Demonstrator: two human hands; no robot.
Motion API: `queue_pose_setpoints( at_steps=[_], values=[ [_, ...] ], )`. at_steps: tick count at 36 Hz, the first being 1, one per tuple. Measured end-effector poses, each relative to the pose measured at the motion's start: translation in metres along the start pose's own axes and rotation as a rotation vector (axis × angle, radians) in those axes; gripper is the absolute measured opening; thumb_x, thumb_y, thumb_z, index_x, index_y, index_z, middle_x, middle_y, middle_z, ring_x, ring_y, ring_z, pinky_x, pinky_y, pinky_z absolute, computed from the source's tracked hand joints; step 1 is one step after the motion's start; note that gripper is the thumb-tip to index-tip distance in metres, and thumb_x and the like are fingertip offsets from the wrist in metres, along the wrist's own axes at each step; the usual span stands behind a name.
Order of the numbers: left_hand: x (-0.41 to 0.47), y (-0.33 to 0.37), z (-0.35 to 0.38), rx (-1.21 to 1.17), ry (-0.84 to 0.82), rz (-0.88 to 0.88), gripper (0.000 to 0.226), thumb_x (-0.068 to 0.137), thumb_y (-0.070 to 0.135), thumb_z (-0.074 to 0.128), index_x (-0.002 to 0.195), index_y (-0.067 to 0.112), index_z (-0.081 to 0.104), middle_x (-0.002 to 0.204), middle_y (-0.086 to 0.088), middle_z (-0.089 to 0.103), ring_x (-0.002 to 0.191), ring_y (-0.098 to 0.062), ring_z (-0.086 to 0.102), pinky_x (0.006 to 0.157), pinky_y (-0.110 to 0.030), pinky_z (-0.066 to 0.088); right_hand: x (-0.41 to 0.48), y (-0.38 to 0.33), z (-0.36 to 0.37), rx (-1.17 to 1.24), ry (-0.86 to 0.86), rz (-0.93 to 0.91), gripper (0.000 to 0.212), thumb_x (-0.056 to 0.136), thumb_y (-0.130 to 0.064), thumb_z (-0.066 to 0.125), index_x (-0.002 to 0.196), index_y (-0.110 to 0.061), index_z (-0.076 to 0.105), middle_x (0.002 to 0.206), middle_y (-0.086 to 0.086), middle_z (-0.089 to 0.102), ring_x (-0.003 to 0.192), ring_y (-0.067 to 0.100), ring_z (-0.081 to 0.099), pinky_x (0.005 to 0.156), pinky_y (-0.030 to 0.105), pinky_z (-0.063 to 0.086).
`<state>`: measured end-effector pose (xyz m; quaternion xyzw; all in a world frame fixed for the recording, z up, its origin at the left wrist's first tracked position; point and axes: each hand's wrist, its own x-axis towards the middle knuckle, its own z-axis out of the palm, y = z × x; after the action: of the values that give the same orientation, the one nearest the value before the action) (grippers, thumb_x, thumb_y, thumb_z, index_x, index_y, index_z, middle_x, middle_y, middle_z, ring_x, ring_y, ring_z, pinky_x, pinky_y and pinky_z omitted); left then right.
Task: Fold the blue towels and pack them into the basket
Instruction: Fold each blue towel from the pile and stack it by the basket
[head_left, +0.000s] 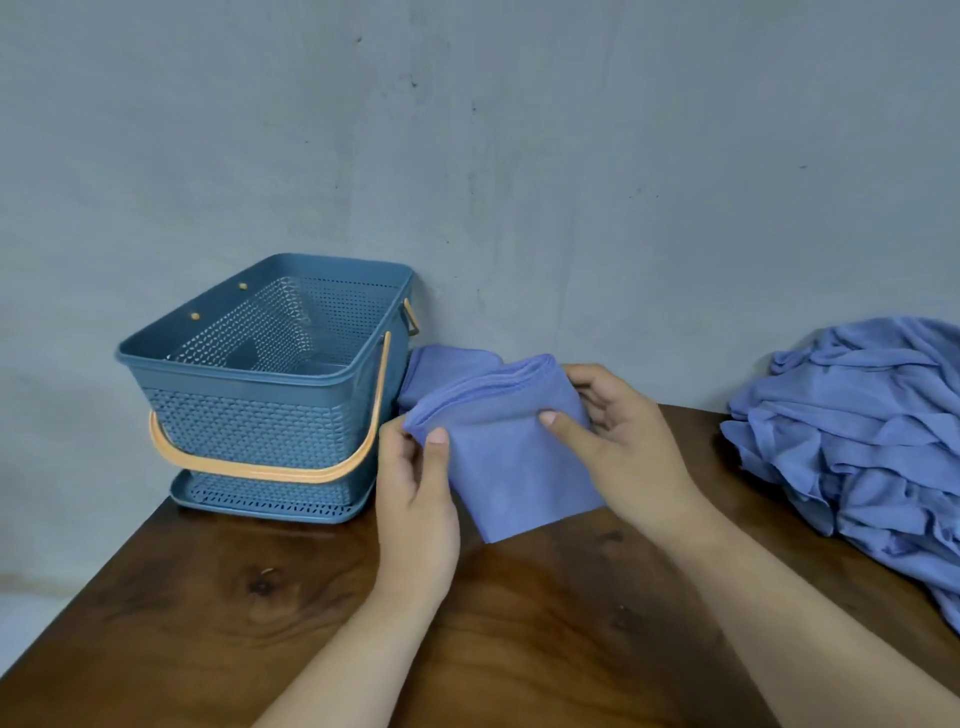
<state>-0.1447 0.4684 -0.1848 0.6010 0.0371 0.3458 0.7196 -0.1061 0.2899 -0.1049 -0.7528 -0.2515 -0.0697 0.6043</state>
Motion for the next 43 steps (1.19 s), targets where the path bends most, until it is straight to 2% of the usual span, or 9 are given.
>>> queue_pose_setpoints(
  at_steps=[5, 8, 11, 14, 18, 21, 25, 33, 43],
  values=[
    [0.003, 0.003, -0.004, -0.058, 0.119, 0.113, 0.029, 0.108, 0.025, 0.048, 0.135, 0.017, 0.052, 0.133, -0.005, 0.063, 0.124, -0.024, 0.062, 0.106, -0.058, 0.049, 0.044, -0.018, 0.009, 0.032, -0.005, -0.102, 0.026, 0.098, -0.001, 0.071, 0.118, -0.017, 0.070, 0.115, -0.002, 0.077, 0.110, 0.018, 0.073, 0.096, 0.033, 0.057],
    [0.006, -0.002, -0.006, -0.072, 0.141, 0.122, 0.037, 0.108, 0.023, 0.045, 0.144, 0.016, 0.046, 0.142, -0.007, 0.056, 0.127, -0.019, 0.061, 0.106, -0.055, 0.052, 0.079, -0.016, 0.017, 0.141, 0.051, -0.095, 0.023, 0.100, -0.002, 0.069, 0.122, -0.009, 0.067, 0.118, 0.006, 0.076, 0.111, 0.024, 0.073, 0.096, 0.038, 0.059],
    [0.007, -0.007, -0.006, 0.011, 0.166, 0.137, 0.039, 0.108, 0.024, 0.043, 0.147, 0.027, 0.044, 0.148, 0.000, 0.053, 0.137, -0.023, 0.054, 0.115, -0.041, 0.045, 0.120, 0.001, 0.029, 0.329, 0.108, -0.020, 0.022, 0.100, -0.008, 0.069, 0.122, -0.007, 0.066, 0.121, 0.015, 0.074, 0.113, 0.034, 0.071, 0.100, 0.049, 0.057],
    [0.005, -0.010, -0.004, 0.070, 0.144, 0.150, 0.041, 0.107, 0.021, 0.042, 0.148, 0.028, 0.042, 0.152, 0.002, 0.051, 0.144, -0.019, 0.049, 0.113, -0.021, 0.039, 0.156, 0.033, 0.046, 0.470, 0.158, 0.130, 0.020, 0.099, -0.014, 0.071, 0.118, -0.013, 0.067, 0.119, 0.017, 0.075, 0.108, 0.036, 0.073, 0.094, 0.051, 0.060],
    [0.001, -0.014, -0.001, 0.120, 0.076, 0.147, 0.041, 0.107, 0.021, 0.043, 0.147, 0.032, 0.043, 0.151, 0.010, 0.052, 0.144, -0.018, 0.049, 0.111, -0.015, 0.038, 0.177, 0.107, 0.071, 0.327, 0.134, 0.415, 0.028, 0.094, -0.015, 0.071, 0.122, -0.010, 0.068, 0.115, 0.015, 0.077, 0.106, 0.037, 0.075, 0.093, 0.056, 0.061],
    [0.000, -0.017, -0.001, 0.130, 0.039, 0.112, 0.040, 0.108, 0.025, 0.043, 0.147, 0.030, 0.045, 0.148, 0.014, 0.054, 0.143, -0.017, 0.051, 0.111, -0.017, 0.039, 0.174, 0.142, 0.079, 0.180, 0.076, 0.530, 0.025, 0.094, -0.010, 0.070, 0.119, -0.005, 0.067, 0.115, 0.019, 0.075, 0.101, 0.033, 0.074, 0.079, 0.041, 0.061],
    [0.002, -0.020, -0.002, 0.159, 0.009, 0.082, 0.042, 0.107, 0.028, 0.045, 0.149, 0.027, 0.045, 0.145, 0.019, 0.055, 0.140, -0.012, 0.052, 0.109, -0.016, 0.041, 0.181, 0.150, 0.079, 0.126, 0.108, 0.534, 0.023, 0.096, -0.011, 0.066, 0.118, -0.006, 0.066, 0.106, 0.011, 0.073, 0.091, 0.023, 0.071, 0.068, 0.032, 0.054],
    [0.000, -0.021, -0.001, 0.221, -0.030, 0.020, 0.039, 0.110, 0.029, 0.045, 0.149, 0.031, 0.044, 0.146, 0.023, 0.053, 0.139, -0.008, 0.051, 0.105, -0.011, 0.039, 0.192, 0.156, 0.077, 0.011, 0.053, 0.542, 0.025, 0.089, -0.013, 0.062, 0.112, -0.013, 0.070, 0.104, 0.014, 0.076, 0.101, 0.034, 0.074, 0.086, 0.047, 0.061],
    [0.000, -0.024, -0.003, 0.262, -0.050, -0.014, 0.041, 0.110, 0.021, 0.050, 0.149, 0.033, 0.044, 0.142, 0.025, 0.055, 0.136, -0.005, 0.053, 0.108, -0.015, 0.042, 0.198, 0.151, 0.082, -0.296, 0.002, 0.533, 0.011, 0.093, -0.020, 0.059, 0.093, -0.012, 0.067, 0.100, 0.017, 0.073, 0.099, 0.038, 0.071, 0.082, 0.044, 0.057]
  ],
)
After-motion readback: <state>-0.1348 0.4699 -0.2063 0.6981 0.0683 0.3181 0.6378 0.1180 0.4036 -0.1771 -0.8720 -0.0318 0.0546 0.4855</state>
